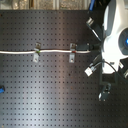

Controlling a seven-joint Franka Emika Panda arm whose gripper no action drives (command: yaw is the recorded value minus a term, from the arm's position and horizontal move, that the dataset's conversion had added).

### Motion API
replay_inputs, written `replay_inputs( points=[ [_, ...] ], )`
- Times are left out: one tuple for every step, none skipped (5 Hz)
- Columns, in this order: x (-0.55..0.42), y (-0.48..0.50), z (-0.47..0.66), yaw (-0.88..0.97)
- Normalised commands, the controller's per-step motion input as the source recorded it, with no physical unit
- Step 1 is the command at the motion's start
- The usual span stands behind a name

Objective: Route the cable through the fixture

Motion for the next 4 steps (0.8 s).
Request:
replay_inputs(
  points=[
    [0.019, 0.018, -0.48, 0.03],
    [0.001, 0.024, -0.57, 0.20],
    [0.003, 0.051, 0.00, 0.22],
    [0.010, 0.115, 0.25, 0.43]
  ],
)
